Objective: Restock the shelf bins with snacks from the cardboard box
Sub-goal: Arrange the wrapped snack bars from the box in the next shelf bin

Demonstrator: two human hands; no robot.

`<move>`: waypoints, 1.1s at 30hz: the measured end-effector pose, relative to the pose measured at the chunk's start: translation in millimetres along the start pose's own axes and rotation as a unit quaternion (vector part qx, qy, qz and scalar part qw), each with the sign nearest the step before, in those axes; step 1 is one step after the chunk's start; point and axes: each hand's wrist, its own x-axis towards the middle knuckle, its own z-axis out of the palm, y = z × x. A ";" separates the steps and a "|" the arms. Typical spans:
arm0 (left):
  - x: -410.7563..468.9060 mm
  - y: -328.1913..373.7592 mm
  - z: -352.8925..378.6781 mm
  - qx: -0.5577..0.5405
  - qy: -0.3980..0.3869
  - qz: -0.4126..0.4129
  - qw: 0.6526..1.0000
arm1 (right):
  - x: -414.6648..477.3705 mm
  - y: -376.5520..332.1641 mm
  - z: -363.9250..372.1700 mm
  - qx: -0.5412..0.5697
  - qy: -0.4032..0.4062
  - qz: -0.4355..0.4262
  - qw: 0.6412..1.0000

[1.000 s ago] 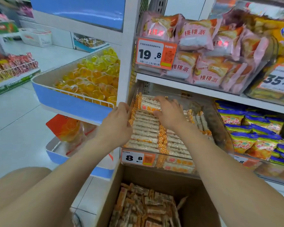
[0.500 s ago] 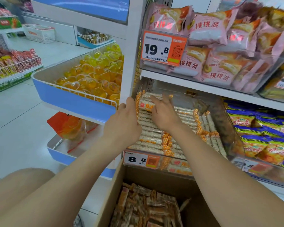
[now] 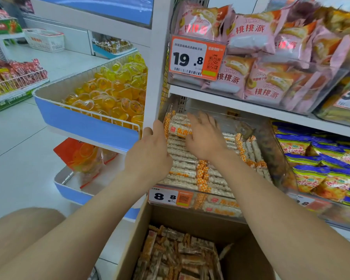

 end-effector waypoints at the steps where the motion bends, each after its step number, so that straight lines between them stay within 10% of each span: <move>1: 0.4 -1.3 -0.6 -0.008 -0.003 0.005 1.000 | -5.7 -3.8 -0.5 0.002 0.029 0.007 1.000; 10: -37.5 -12.4 -8.4 0.018 0.129 0.176 0.976 | -136.1 -45.0 -26.1 0.171 0.101 -0.058 0.978; 13: -74.6 -4.4 -8.9 -0.104 0.020 0.196 0.975 | -184.3 -43.3 -38.5 0.178 -0.005 -0.082 0.981; 17: -118.1 -12.3 29.0 0.050 -0.209 0.195 0.957 | -237.2 -18.0 -10.4 0.099 -0.207 -0.028 0.973; 23: -150.6 -41.4 142.6 0.154 -0.470 0.047 0.868 | -261.1 21.3 64.6 0.051 -0.380 0.075 0.921; 33: -191.3 -103.3 273.6 0.010 -0.485 -0.259 0.835 | -299.2 45.2 183.8 0.214 -0.453 0.289 0.816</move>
